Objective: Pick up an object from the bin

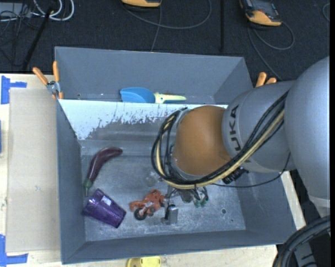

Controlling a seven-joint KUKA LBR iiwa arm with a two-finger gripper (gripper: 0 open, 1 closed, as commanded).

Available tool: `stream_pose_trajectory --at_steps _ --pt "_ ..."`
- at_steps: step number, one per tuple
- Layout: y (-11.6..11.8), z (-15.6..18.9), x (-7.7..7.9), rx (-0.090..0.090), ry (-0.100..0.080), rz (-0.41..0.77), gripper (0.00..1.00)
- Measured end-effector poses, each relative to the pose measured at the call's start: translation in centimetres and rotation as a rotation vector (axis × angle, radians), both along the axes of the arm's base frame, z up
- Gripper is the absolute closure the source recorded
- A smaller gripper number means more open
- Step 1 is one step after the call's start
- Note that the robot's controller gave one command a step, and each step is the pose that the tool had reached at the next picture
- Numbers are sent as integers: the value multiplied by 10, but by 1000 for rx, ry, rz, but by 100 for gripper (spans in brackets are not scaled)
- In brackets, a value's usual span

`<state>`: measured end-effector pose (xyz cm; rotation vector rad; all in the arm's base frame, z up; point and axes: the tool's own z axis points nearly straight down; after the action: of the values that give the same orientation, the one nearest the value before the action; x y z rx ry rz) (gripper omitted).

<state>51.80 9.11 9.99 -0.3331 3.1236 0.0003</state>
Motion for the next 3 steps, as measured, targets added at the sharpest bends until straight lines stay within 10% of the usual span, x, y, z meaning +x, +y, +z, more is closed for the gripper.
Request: stream_pose_trajectory --at_steps 1,2,3 --pt "33 -31 -22 0 3 1 100" --pt "33 -31 -22 0 3 1 100" --pt "32 67 -18 0 0 11 100"
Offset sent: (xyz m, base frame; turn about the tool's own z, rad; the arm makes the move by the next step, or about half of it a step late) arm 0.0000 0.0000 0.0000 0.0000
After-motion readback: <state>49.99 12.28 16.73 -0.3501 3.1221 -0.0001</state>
